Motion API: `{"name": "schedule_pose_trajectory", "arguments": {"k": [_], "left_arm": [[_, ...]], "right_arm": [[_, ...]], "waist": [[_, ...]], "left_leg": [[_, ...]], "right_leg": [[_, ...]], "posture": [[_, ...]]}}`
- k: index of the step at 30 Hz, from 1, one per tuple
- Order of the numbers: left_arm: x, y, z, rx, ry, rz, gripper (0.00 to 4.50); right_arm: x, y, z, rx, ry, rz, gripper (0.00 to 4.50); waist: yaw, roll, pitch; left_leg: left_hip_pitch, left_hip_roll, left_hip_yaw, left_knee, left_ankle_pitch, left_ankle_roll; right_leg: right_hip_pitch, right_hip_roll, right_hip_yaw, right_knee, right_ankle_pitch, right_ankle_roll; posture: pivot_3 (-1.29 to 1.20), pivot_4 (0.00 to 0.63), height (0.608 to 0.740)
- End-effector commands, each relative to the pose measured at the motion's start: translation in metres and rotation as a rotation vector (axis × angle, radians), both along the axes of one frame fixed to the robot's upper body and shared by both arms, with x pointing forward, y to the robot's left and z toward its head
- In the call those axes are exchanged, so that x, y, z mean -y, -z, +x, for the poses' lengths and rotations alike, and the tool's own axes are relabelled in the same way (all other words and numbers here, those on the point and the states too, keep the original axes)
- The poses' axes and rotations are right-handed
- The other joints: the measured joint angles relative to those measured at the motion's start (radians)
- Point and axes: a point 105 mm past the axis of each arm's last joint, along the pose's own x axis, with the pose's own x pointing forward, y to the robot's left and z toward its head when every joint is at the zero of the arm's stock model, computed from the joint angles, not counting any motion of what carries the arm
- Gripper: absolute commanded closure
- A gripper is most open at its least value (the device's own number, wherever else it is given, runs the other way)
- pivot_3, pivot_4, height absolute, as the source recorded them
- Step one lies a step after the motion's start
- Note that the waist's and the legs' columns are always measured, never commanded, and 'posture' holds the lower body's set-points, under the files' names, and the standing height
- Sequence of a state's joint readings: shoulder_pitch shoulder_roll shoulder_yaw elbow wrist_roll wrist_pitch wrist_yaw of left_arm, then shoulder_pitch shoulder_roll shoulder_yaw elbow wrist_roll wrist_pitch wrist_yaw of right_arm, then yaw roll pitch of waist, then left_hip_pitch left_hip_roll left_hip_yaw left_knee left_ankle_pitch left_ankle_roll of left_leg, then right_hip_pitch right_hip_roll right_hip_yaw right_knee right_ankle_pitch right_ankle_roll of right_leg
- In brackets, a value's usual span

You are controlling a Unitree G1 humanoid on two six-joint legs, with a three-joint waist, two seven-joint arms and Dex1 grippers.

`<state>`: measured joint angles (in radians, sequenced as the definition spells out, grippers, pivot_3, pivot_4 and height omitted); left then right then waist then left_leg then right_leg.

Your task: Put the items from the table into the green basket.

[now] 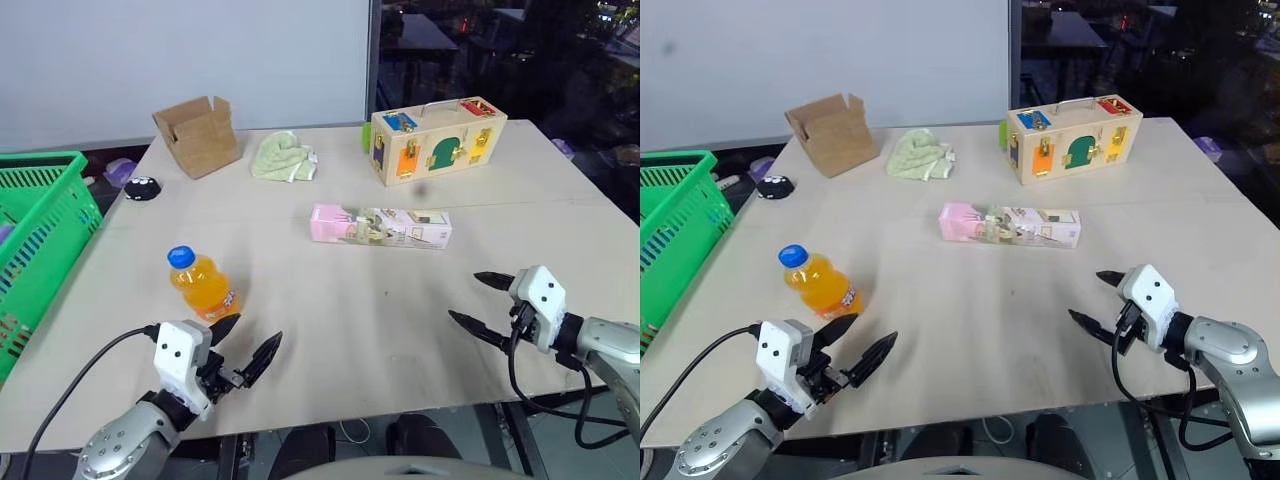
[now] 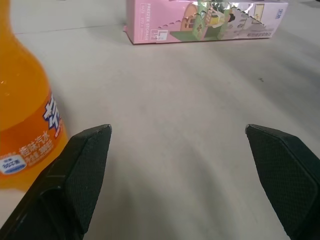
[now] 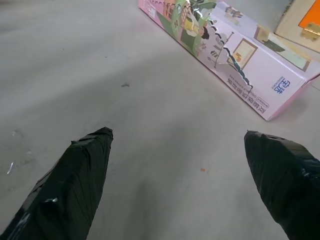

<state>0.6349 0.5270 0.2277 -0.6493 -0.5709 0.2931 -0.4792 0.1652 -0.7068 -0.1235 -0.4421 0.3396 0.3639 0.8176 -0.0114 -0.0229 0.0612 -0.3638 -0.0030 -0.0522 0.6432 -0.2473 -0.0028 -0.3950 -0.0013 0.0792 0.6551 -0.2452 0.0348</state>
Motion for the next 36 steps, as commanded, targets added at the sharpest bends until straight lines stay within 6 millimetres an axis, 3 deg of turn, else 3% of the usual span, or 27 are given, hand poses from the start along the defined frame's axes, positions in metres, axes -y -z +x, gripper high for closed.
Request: {"name": "schedule_pose_trajectory", "arguments": {"k": [1, 6, 10, 17, 20, 26, 36], "left_arm": [[0.002, -0.011, -0.001, 0.059, 0.012, -0.004, 0.04], [0.013, -0.027, -0.001, 0.125, 0.032, -0.031, 0.04], [0.017, -0.031, -0.005, 0.116, 0.029, -0.042, 0.04], [-0.036, -0.025, -0.021, 0.088, -0.326, 0.025, 0.04], [-0.050, -0.024, -0.023, 0.077, -0.356, 0.050, 0.04], [-0.069, -0.020, -0.007, 0.061, -0.346, 0.105, 0.04], [-0.064, -0.021, 0.036, 0.088, -0.220, 0.100, 0.04]], "right_arm": [[-0.008, -0.016, 0.006, 0.087, -0.030, 0.011, 0.00], [-0.039, -0.034, 0.018, 0.168, -0.108, 0.123, 0.00], [-0.068, -0.049, 0.004, 0.173, -0.329, 0.159, 0.00], [-0.087, -0.055, -0.016, 0.150, -0.545, 0.163, 0.00], [-0.094, -0.052, -0.018, 0.158, -0.563, 0.174, 0.00], [-0.094, -0.047, -0.020, 0.168, -0.579, 0.158, 0.00], [-0.094, -0.057, -0.023, 0.239, -0.607, 0.167, 0.00]], "waist": [[-0.001, 0.000, 0.000], [-0.003, -0.001, 0.000], [0.002, -0.001, 0.000], [0.024, -0.003, 0.000], [0.039, -0.003, 0.000], [0.059, -0.004, -0.001], [0.053, -0.005, -0.003]], "left_leg": [[0.000, 0.000, 0.000, 0.000, 0.000, 0.000], [0.002, 0.004, 0.004, 0.000, 0.000, 0.000], [0.001, 0.005, 0.005, 0.000, 0.000, 0.000], [0.000, 0.006, 0.004, 0.000, -0.004, 0.006], [0.000, 0.006, 0.003, 0.000, -0.004, 0.006], [-0.002, 0.006, 0.004, 0.005, -0.004, 0.005], [-0.003, 0.007, 0.005, 0.004, -0.004, 0.005]], "right_leg": [[0.000, 0.000, 0.000, 0.000, 0.000, 0.000], [0.000, 0.000, -0.001, 0.000, 0.000, 0.000], [0.000, 0.000, -0.002, 0.000, 0.000, 0.000], [0.000, 0.001, -0.003, -0.003, 0.000, 0.000], [0.000, 0.001, -0.005, -0.003, 0.000, 0.000], [0.001, -0.002, -0.008, -0.003, 0.000, 0.000], [0.001, -0.001, -0.008, -0.003, 0.000, 0.000]], "posture": [[0.07, 0.000, 0.740], [0.07, 0.000, 0.740], [0.10, 0.000, 0.740], [0.19, 0.000, 0.740], [0.20, 0.000, 0.740], [0.18, 0.000, 0.740], [0.12, 0.000, 0.740]]}}
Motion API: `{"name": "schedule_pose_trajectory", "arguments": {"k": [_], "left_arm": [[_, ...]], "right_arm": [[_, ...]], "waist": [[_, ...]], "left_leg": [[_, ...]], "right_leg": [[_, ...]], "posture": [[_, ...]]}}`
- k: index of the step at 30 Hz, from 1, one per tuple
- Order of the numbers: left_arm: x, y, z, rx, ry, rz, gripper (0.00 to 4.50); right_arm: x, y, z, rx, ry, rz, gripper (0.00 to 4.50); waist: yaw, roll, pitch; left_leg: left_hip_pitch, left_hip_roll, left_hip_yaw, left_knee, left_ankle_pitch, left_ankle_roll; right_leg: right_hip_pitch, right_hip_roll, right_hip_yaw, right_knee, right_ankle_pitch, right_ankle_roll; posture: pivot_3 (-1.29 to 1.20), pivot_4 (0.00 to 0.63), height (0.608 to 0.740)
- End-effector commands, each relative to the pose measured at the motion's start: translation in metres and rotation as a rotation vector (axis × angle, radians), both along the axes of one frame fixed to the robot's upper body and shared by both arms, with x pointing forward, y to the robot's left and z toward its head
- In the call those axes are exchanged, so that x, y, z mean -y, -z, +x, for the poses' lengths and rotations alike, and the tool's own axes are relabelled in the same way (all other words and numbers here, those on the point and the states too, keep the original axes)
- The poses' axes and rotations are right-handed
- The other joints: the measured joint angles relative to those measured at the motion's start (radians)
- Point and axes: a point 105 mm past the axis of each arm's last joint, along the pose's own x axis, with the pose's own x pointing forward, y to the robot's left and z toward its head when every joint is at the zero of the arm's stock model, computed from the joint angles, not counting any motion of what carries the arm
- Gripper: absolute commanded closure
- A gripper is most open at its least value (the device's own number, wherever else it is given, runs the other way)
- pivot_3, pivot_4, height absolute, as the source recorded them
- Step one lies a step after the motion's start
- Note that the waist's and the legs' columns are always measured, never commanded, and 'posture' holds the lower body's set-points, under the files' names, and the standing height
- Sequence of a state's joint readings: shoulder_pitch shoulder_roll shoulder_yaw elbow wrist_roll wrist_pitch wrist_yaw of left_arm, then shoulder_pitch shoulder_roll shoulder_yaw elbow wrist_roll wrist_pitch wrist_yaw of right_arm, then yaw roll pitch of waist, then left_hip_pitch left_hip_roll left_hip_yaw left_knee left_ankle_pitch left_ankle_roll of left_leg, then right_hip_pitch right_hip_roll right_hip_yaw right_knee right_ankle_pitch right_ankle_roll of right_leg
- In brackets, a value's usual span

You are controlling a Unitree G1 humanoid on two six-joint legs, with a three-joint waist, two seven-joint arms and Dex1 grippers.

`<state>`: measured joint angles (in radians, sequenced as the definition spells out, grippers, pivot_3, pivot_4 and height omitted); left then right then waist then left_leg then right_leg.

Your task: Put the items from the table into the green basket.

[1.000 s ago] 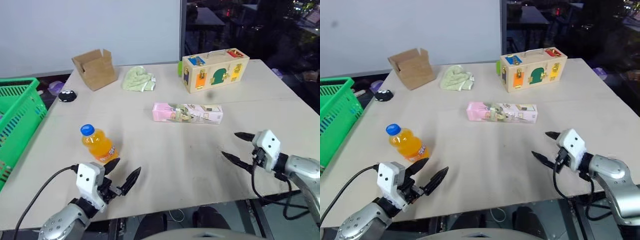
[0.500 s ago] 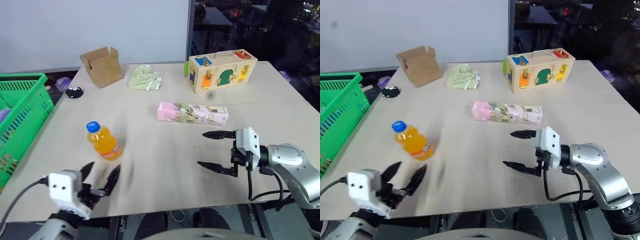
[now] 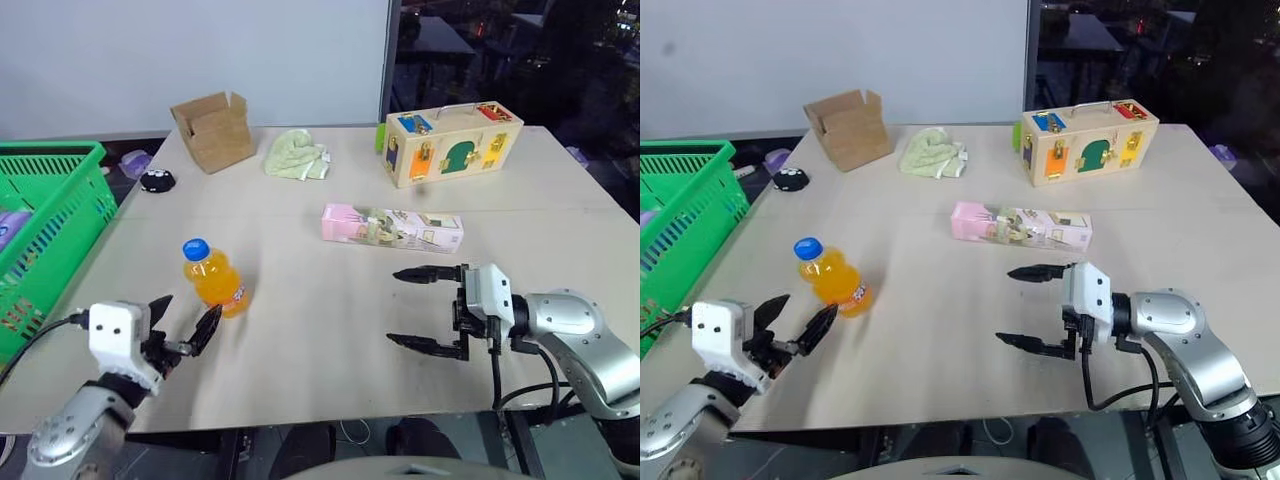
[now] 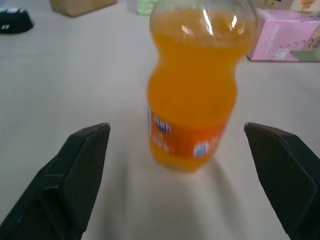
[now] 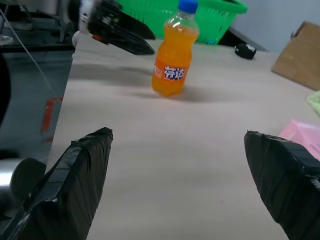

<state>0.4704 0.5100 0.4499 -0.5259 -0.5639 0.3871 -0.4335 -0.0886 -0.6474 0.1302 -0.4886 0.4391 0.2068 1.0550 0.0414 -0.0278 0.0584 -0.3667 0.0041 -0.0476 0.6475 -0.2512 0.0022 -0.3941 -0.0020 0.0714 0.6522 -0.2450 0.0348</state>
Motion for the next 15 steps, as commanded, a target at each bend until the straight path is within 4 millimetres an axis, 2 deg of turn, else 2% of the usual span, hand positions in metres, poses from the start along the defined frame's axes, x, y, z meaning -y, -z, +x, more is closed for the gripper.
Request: {"name": "schedule_pose_trajectory", "arguments": {"k": [1, 4, 9, 10, 11, 13, 15], "left_arm": [[0.002, -0.001, 0.009, 0.012, 0.038, 0.017, 0.04], [0.007, 0.001, 0.015, 0.011, 0.082, 0.042, 0.04], [0.001, 0.007, 0.029, 0.019, 0.062, 0.067, 0.04], [0.003, 0.005, 0.030, 0.030, 0.076, 0.060, 0.54], [0.007, 0.004, 0.031, 0.037, 0.100, 0.049, 0.81], [0.011, 0.004, 0.032, 0.048, 0.114, 0.050, 1.65], [0.010, 0.001, 0.034, 0.066, 0.099, 0.040, 1.72]], "right_arm": [[0.000, -0.013, -0.001, 0.067, -0.001, 0.030, 0.00], [-0.003, -0.015, -0.003, 0.075, -0.011, 0.043, 0.00], [-0.006, -0.014, 0.004, 0.086, 0.006, 0.063, 0.00], [-0.007, -0.015, 0.006, 0.089, 0.011, 0.065, 0.00], [-0.007, -0.017, 0.007, 0.085, 0.016, 0.076, 0.00], [-0.005, -0.017, 0.008, 0.078, 0.020, 0.079, 0.00], [-0.002, -0.013, 0.010, 0.075, 0.019, 0.051, 0.00]], "waist": [[0.000, 0.000, 0.000], [-0.001, 0.000, 0.000], [-0.001, 0.000, -0.001], [-0.002, 0.000, -0.001], [-0.002, 0.000, -0.001], [-0.002, 0.000, -0.001], [0.000, 0.000, -0.001]], "left_leg": [[0.000, 0.000, 0.000, 0.000, 0.000, 0.000], [0.001, 0.000, 0.000, 0.000, 0.000, 0.000], [0.001, 0.000, 0.000, 0.000, 0.000, 0.000], [0.002, 0.000, 0.000, 0.000, 0.000, 0.000], [0.002, 0.000, 0.000, 0.000, 0.000, 0.000], [0.002, 0.000, 0.001, 0.000, 0.000, 0.000], [0.001, 0.000, 0.001, 0.000, 0.000, 0.000]], "right_leg": [[0.000, 0.000, 0.000, 0.000, 0.000, 0.000], [0.000, 0.000, 0.000, 0.001, 0.000, 0.000], [0.001, 0.001, 0.000, 0.002, 0.000, 0.000], [0.001, 0.001, 0.000, 0.002, 0.000, 0.000], [0.001, 0.001, 0.000, 0.002, 0.000, 0.000], [0.000, 0.000, 0.001, 0.002, 0.000, 0.000], [0.000, 0.000, 0.001, 0.002, 0.000, 0.000]], "posture": [[0.12, 0.000, 0.740], [0.11, 0.000, 0.740], [0.10, 0.000, 0.740], [0.10, 0.000, 0.740], [0.10, 0.000, 0.740], [0.11, 0.000, 0.740], [0.12, 0.000, 0.740]]}}
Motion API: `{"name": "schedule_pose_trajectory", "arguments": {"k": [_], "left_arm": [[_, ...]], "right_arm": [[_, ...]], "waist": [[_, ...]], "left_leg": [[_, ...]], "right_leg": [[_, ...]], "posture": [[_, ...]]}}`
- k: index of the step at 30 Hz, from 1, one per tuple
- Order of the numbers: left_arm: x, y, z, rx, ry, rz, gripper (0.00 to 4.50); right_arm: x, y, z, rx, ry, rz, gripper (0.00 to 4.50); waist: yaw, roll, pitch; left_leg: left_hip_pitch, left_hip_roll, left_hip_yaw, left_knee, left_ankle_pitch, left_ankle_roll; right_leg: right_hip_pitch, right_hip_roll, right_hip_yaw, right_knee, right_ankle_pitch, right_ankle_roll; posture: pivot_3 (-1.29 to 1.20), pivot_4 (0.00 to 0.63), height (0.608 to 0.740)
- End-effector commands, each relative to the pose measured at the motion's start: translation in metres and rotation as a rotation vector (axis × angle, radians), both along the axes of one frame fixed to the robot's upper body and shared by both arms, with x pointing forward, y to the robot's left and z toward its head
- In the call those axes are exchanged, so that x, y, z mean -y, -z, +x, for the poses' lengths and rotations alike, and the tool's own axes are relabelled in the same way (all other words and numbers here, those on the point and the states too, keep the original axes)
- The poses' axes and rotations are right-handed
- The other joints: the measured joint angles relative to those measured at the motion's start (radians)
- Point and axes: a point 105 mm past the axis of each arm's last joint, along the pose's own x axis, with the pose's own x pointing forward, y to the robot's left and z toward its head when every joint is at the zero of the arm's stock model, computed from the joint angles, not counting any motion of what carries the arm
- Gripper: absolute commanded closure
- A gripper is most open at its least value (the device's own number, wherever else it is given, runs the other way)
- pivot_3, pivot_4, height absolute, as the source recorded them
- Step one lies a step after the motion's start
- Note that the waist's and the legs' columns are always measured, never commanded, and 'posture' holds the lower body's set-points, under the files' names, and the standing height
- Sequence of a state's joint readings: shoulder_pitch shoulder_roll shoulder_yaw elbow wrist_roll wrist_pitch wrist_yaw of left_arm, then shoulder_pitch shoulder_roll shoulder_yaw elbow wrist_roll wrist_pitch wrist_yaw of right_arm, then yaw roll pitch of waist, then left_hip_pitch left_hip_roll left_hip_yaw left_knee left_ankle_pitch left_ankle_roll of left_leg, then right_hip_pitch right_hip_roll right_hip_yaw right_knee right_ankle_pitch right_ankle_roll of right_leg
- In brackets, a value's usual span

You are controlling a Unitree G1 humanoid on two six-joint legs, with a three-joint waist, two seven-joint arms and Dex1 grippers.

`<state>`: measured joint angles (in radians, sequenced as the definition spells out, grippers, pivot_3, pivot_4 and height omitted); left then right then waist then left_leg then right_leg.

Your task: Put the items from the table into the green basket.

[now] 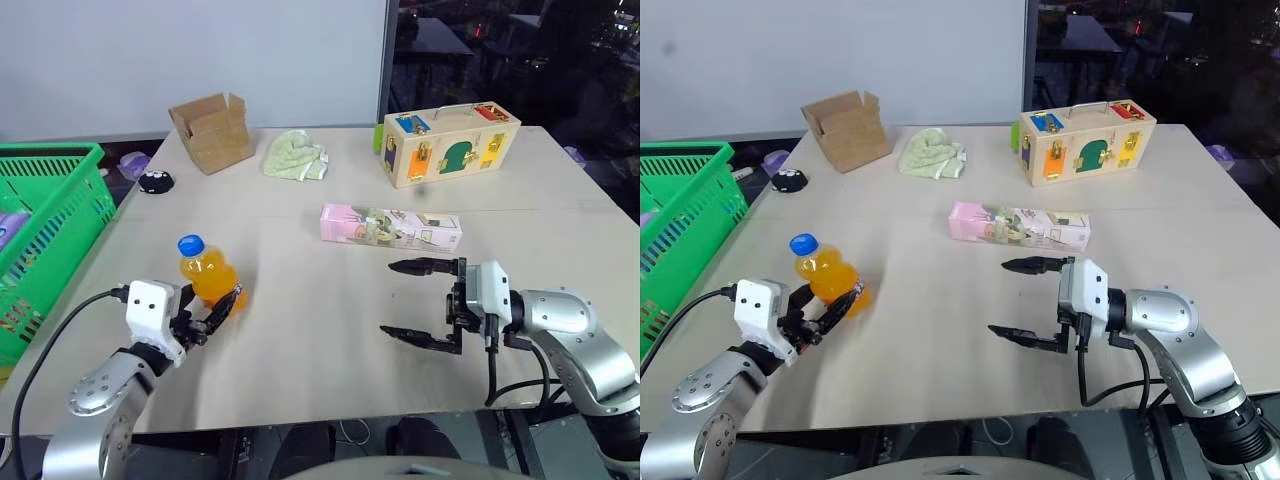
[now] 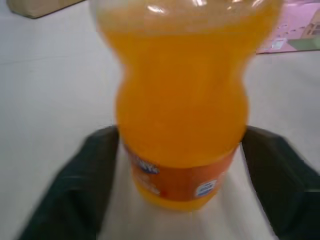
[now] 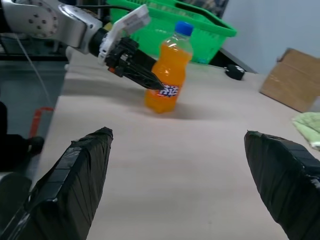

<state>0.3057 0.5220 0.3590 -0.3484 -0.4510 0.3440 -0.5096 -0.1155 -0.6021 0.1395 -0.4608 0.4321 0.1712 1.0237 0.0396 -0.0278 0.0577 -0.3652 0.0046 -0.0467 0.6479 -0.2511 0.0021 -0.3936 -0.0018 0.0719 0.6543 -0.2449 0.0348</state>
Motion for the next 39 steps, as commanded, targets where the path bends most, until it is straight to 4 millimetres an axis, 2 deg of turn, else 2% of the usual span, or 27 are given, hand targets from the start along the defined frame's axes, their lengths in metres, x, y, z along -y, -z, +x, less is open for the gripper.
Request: {"name": "schedule_pose_trajectory", "arguments": {"k": [1, 5, 10, 11, 14, 16, 18, 22, 26, 27, 31, 35, 36, 38, 39], "left_arm": [[0.004, -0.019, 0.005, 0.101, 0.004, -0.004, 1.72], [-0.005, -0.040, 0.008, 0.194, -0.078, -0.049, 1.72], [-0.037, -0.082, 0.017, 0.334, -0.256, -0.123, 1.72], [-0.053, -0.098, 0.021, 0.375, -0.329, -0.134, 1.72], [-0.112, -0.163, 0.031, 0.490, -0.560, -0.231, 1.72], [-0.136, -0.189, 0.031, 0.509, -0.627, -0.248, 1.72], [-0.159, -0.202, 0.028, 0.504, -0.688, -0.240, 1.72], [-0.206, -0.207, 0.014, 0.441, -0.821, -0.162, 1.72], [-0.254, -0.203, -0.010, 0.394, -0.965, -0.149, 1.72], [-0.262, -0.203, -0.014, 0.389, -0.981, -0.137, 1.72], [-0.285, -0.192, -0.027, 0.343, -1.014, -0.089, 1.72], [-0.295, -0.173, -0.033, 0.280, -0.997, -0.088, 1.72], [-0.296, -0.171, -0.035, 0.283, -0.997, -0.092, 0.67], [-0.295, -0.176, -0.036, 0.312, -0.974, -0.075, 0.06], [-0.294, -0.178, -0.035, 0.322, -0.960, -0.067, 0.06]], "right_arm": [[0.004, -0.005, 0.006, 0.030, 0.004, -0.011, 0.00], [0.000, -0.009, 0.014, 0.036, 0.015, 0.003, 0.00], [-0.012, -0.021, 0.025, 0.069, 0.022, 0.048, 0.00], [-0.017, -0.026, 0.027, 0.053, 0.009, 0.063, 0.00], [-0.041, -0.047, 0.041, 0.044, -0.028, 0.116, 0.00], [-0.058, -0.061, 0.051, 0.022, -0.036, 0.164, 0.00], [-0.074, -0.073, 0.058, 0.021, -0.046, 0.204, 0.00], [-0.100, -0.091, 0.060, 0.017, -0.086, 0.258, 0.00], [-0.119, -0.097, 0.053, 0.001, -0.146, 0.254, 0.00], [-0.122, -0.097, 0.051, 0.004, -0.155, 0.248, 0.00], [-0.136, -0.101, 0.049, 0.009, -0.172, 0.240, 0.00], [-0.143, -0.106, 0.044, 0.001, -0.194, 0.267, 0.00], [-0.143, -0.106, 0.044, 0.003, -0.194, 0.269, 0.00], [-0.143, -0.107, 0.044, 0.008, -0.191, 0.276, 0.00], [-0.142, -0.108, 0.045, 0.009, -0.190, 0.278, 0.00]], "waist": [[0.004, 0.000, 0.000], [0.004, -0.001, 0.000], [0.005, -0.002, 0.000], [0.006, -0.002, 0.000], [0.013, -0.008, 0.003], [0.006, -0.014, 0.003], [0.003, -0.013, 0.000], [0.009, -0.009, 0.000], [0.025, -0.018, -0.005], [0.024, -0.020, -0.005], [0.029, -0.021, -0.005], [0.039, -0.021, -0.005], [0.041, -0.021, -0.005], [0.043, -0.021, -0.006], [0.043, -0.021, -0.006]], "left_leg": [[0.000, 0.000, 0.000, 0.000, 0.000, 0.000], [0.000, 0.000, -0.001, 0.001, 0.000, 0.000], [0.000, 0.001, -0.004, 0.001, 0.000, 0.000], [0.000, 0.001, -0.004, 0.001, 0.000, 0.000], [0.000, 0.001, -0.007, 0.001, 0.000, 0.000], [-0.001, 0.001, -0.012, 0.002, 0.001, 0.000], [0.003, 0.002, -0.013, -0.001, 0.000, -0.001], [0.003, -0.002, -0.013, -0.010, 0.002, -0.005], [-0.008, -0.002, -0.018, -0.014, 0.004, -0.017], [-0.014, -0.001, -0.019, -0.013, 0.006, -0.020], [-0.015, -0.001, -0.022, -0.013, 0.007, -0.022], [-0.015, -0.002, -0.027, -0.013, 0.008, -0.024], [-0.015, -0.002, -0.028, -0.013, 0.009, -0.025], [-0.015, -0.001, -0.030, -0.013, 0.010, -0.027], [-0.015, -0.001, -0.031, -0.013, 0.011, -0.028]], "right_leg": [[0.000, 0.000, 0.000, 0.000, 0.000, 0.000], [0.000, 0.000, -0.001, 0.001, 0.000, 0.000], [-0.001, 0.001, -0.003, 0.004, 0.000, 0.000], [-0.001, 0.001, -0.003, 0.004, 0.000, 0.000], [-0.001, 0.002, -0.006, 0.006, 0.002, 0.003], [-0.003, 0.009, -0.010, 0.007, 0.006, -0.002], [-0.001, 0.007, -0.013, 0.006, 0.007, -0.004], [-0.004, 0.003, -0.014, 0.006, 0.007, -0.007], [-0.016, 0.001, -0.019, 0.007, 0.006, -0.009], [-0.021, 0.002, -0.020, 0.008, 0.007, -0.010], [-0.021, 0.002, -0.024, 0.007, 0.008, -0.011], [-0.020, 0.001, -0.029, 0.007, 0.007, -0.011], [-0.020, 0.001, -0.030, 0.007, 0.007, -0.011], [-0.020, 0.001, -0.032, 0.007, 0.007, -0.011], [-0.020, 0.001, -0.032, 0.007, 0.007, -0.011]], "posture": [[0.13, 0.000, 0.740], [0.14, 0.000, 0.740], [0.17, 0.000, 0.740], [0.18, 0.000, 0.740], [0.20, 0.000, 0.740], [0.21, 0.000, 0.740], [0.21, 0.000, 0.740], [0.22, 0.000, 0.740], [0.22, 0.000, 0.740], [0.22, 0.000, 0.740], [0.23, 0.000, 0.740], [0.23, 0.000, 0.740], [0.23, 0.000, 0.740], [0.23, 0.000, 0.740], [0.24, 0.000, 0.740]]}}
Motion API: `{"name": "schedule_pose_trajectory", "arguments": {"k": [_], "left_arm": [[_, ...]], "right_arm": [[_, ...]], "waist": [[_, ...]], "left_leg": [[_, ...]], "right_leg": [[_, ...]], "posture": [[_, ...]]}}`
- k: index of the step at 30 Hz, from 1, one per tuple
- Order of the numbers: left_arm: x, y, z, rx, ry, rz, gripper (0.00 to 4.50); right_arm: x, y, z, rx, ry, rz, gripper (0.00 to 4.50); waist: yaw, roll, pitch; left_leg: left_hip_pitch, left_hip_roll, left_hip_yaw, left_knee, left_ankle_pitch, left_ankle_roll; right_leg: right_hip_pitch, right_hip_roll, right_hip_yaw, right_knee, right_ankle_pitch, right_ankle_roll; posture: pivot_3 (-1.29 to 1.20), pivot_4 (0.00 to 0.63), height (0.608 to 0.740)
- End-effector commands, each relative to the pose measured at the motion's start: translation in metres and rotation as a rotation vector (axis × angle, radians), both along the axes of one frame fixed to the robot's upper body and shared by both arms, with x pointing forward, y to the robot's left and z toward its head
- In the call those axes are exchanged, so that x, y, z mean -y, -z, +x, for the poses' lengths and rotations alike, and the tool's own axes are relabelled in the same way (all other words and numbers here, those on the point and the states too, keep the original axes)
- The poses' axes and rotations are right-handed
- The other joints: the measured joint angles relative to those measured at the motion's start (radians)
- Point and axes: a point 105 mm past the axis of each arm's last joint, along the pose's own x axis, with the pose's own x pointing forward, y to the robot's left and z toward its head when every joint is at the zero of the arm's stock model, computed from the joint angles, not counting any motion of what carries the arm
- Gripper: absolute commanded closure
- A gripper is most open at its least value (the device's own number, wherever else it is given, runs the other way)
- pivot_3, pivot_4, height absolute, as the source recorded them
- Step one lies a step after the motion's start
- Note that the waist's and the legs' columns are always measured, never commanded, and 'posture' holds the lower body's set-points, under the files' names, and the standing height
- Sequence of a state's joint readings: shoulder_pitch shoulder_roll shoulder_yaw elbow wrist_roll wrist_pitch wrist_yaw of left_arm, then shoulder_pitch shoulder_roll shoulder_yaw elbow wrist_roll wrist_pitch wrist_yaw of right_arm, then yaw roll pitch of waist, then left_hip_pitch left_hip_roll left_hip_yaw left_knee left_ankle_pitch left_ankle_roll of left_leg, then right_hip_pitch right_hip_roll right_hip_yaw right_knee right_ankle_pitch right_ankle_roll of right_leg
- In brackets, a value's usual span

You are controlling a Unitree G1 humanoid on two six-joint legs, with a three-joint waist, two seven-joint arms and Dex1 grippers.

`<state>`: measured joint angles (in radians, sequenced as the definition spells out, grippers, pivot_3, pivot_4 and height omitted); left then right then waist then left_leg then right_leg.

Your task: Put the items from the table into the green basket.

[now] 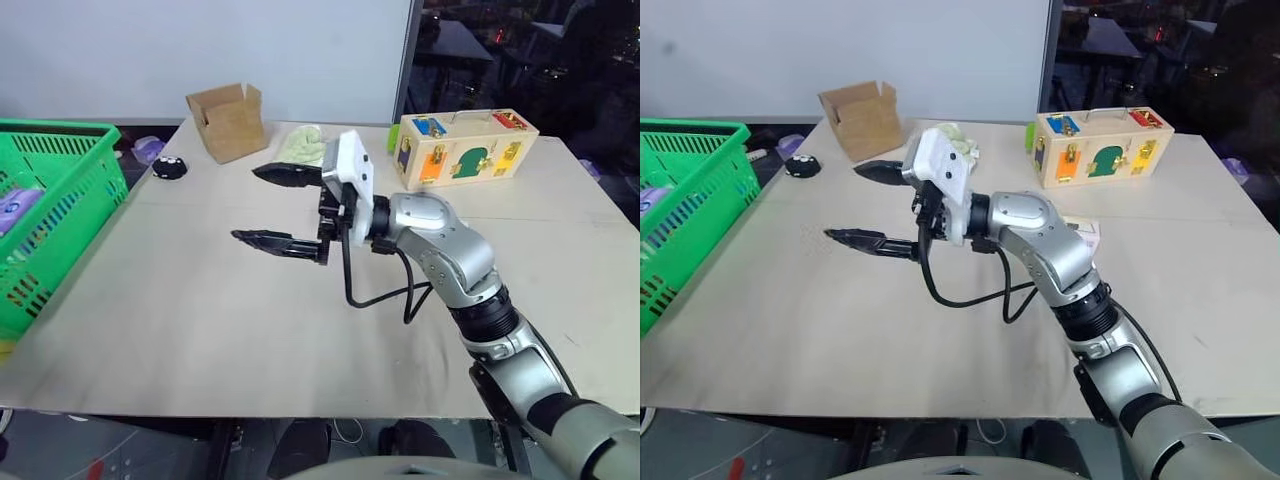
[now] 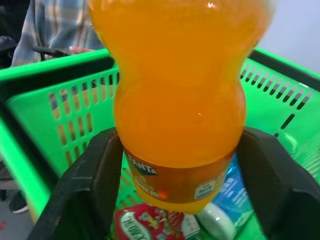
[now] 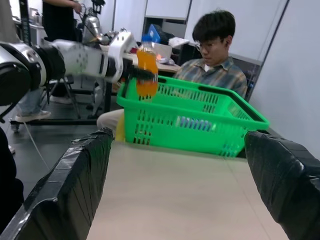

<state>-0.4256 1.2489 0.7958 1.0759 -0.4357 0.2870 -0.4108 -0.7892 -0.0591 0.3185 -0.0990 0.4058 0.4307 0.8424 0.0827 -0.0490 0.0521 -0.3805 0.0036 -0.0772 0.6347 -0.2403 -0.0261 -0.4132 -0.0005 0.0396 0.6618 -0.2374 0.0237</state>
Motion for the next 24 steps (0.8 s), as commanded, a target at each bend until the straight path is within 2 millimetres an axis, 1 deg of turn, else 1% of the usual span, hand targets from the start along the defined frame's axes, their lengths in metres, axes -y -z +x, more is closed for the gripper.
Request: {"name": "schedule_pose_trajectory", "arguments": {"k": [1, 3, 4, 5, 6, 7, 8, 9, 10, 12, 14, 15, 16, 18, 20, 22, 23, 24], "left_arm": [[0.008, -0.045, 0.002, 0.104, 0.077, 0.146, 0.06], [0.028, -0.055, 0.014, 0.149, 0.190, 0.217, 0.06], [0.045, -0.059, 0.021, 0.169, 0.256, 0.251, 0.06], [0.066, -0.060, 0.030, 0.168, 0.341, 0.281, 0.06], [0.095, -0.057, 0.040, 0.171, 0.451, 0.278, 0.06], [0.123, -0.053, 0.048, 0.167, 0.553, 0.262, 0.06], [0.151, -0.048, 0.055, 0.157, 0.652, 0.242, 0.06], [0.185, -0.039, 0.061, 0.133, 0.766, 0.222, 0.06], [0.211, -0.030, 0.065, 0.106, 0.847, 0.204, 0.06], [0.265, -0.007, 0.072, 0.042, 1.014, 0.162, 0.06], [0.305, 0.010, 0.073, 0.007, 1.156, 0.120, 0.06], [0.319, 0.015, 0.071, 0.003, 1.214, 0.096, 0.06], [0.328, 0.020, 0.070, -0.005, 1.248, 0.089, 0.06], [0.346, 0.028, 0.065, -0.013, 1.322, 0.079, 0.06], [0.363, 0.037, 0.054, -0.046, 1.428, 0.122, 0.06], [0.375, 0.040, 0.044, -0.048, 1.515, 0.137, 0.06], [0.378, 0.039, 0.042, -0.043, 1.535, 0.140, 0.06], [0.379, 0.040, 0.041, -0.048, 1.542, 0.187, 0.06]], "right_arm": [[0.004, -0.011, 0.000, 0.031, 0.010, 0.039, 0.00], [0.007, -0.011, 0.002, 0.031, 0.024, 0.043, 0.00], [0.010, -0.010, 0.005, 0.028, 0.038, 0.043, 0.00], [0.012, -0.009, 0.006, 0.026, 0.050, 0.042, 0.00], [0.018, -0.007, 0.009, 0.026, 0.069, 0.037, 0.00], [0.023, -0.004, 0.012, 0.025, 0.092, 0.031, 0.00], [0.030, -0.002, 0.015, 0.023, 0.116, 0.024, 0.00], [0.039, 0.003, 0.020, 0.019, 0.155, 0.009, 0.00], [0.048, 0.007, 0.024, 0.017, 0.192, -0.008, 0.00], [0.071, 0.026, 0.036, 0.003, 0.299, -0.086, 0.00], [0.093, 0.042, 0.053, -0.015, 0.431, -0.168, 0.00], [0.101, 0.047, 0.060, -0.018, 0.478, -0.196, 0.00], [0.106, 0.049, 0.064, -0.017, 0.508, -0.216, 0.00], [0.116, 0.056, 0.076, -0.002, 0.561, -0.277, 0.00], [0.123, 0.066, 0.087, 0.038, 0.580, -0.374, 0.00], [0.129, 0.071, 0.101, 0.038, 0.608, -0.429, 0.00], [0.131, 0.074, 0.107, 0.026, 0.618, -0.447, 0.00], [0.132, 0.078, 0.111, 0.042, 0.607, -0.493, 0.00]], "waist": [[0.001, 0.000, 0.000], [0.001, 0.000, 0.000], [0.002, 0.000, 0.000], [0.005, 0.001, -0.001], [0.008, 0.001, -0.001], [0.009, 0.002, -0.001], [0.013, 0.001, -0.001], [0.016, 0.001, -0.002], [0.019, 0.000, -0.002], [0.019, 0.000, -0.003], [0.015, 0.002, -0.003], [0.010, 0.002, -0.004], [0.005, 0.004, -0.003], [-0.019, 0.009, -0.004], [-0.051, 0.011, -0.004], [-0.070, 0.014, -0.003], [-0.076, 0.014, -0.003], [-0.080, 0.014, -0.003]], "left_leg": [[0.000, 0.000, 0.000, 0.000, 0.000, 0.000], [0.000, 0.000, -0.001, 0.000, 0.001, -0.001], [0.000, 0.001, 0.000, 0.000, 0.000, -0.001], [0.000, 0.002, 0.000, 0.000, 0.001, -0.001], [0.000, 0.003, 0.000, 0.000, 0.001, -0.001], [0.000, 0.003, 0.001, 0.000, 0.001, -0.001], [0.000, 0.003, 0.001, 0.000, 0.001, -0.001], [0.000, 0.003, 0.002, 0.000, 0.000, -0.001], [-0.001, 0.003, 0.003, 0.000, 0.000, -0.001], [-0.002, 0.002, 0.004, 0.001, 0.001, 0.000], [-0.001, 0.001, 0.006, 0.001, 0.001, 0.000], [0.000, 0.000, 0.007, 0.001, 0.001, 0.000], [0.001, 0.000, 0.009, 0.001, 0.001, 0.000], [0.002, 0.002, 0.013, 0.001, 0.001, 0.000], [0.004, 0.006, 0.015, 0.001, 0.001, 0.001], [0.004, 0.007, 0.016, 0.000, 0.001, 0.001], [0.004, 0.007, 0.016, 0.000, 0.001, 0.001], [0.005, 0.008, 0.016, 0.000, 0.001, 0.001]], "right_leg": [[0.000, 0.000, 0.000, 0.000, 0.000, 0.000], [0.000, 0.000, -0.001, 0.001, 0.000, 0.000], [0.000, 0.000, 0.000, 0.001, 0.000, -0.001], [0.000, -0.002, 0.000, 0.001, 0.001, -0.001], [0.000, -0.004, 0.001, 0.001, 0.001, -0.001], [0.000, -0.008, 0.001, 0.001, 0.001, -0.002], [0.000, -0.008, 0.001, 0.001, 0.001, -0.002], [0.001, -0.011, 0.000, 0.001, 0.001, -0.002], [0.002, -0.013, 0.001, 0.001, 0.001, -0.002], [0.002, -0.015, 0.000, 0.000, 0.002, -0.002], [0.002, -0.012, -0.001, 0.001, 0.001, -0.002], [0.003, -0.012, 0.000, 0.001, 0.001, -0.002], [0.004, -0.010, 0.001, 0.001, 0.001, -0.002], [0.003, -0.003, 0.005, 0.001, 0.001, -0.002], [0.003, 0.001, 0.007, 0.002, 0.001, -0.002], [0.003, 0.003, 0.008, 0.002, 0.001, -0.003], [0.003, 0.004, 0.008, 0.002, 0.001, -0.003], [0.002, 0.005, 0.009, 0.002, 0.001, -0.003]], "posture": [[0.24, 0.000, 0.740], [0.24, 0.000, 0.740], [0.24, 0.000, 0.740], [0.24, 0.000, 0.740], [0.24, 0.000, 0.740], [0.24, 0.000, 0.740], [0.23, 0.000, 0.740], [0.23, 0.000, 0.740], [0.21, 0.000, 0.740], [0.18, 0.000, 0.740], [0.15, 0.000, 0.740], [0.13, 0.000, 0.740], [0.12, 0.000, 0.740], [0.10, 0.000, 0.740], [0.10, 0.000, 0.740], [0.10, 0.000, 0.740], [0.11, 0.000, 0.740], [0.13, 0.000, 0.740]]}}
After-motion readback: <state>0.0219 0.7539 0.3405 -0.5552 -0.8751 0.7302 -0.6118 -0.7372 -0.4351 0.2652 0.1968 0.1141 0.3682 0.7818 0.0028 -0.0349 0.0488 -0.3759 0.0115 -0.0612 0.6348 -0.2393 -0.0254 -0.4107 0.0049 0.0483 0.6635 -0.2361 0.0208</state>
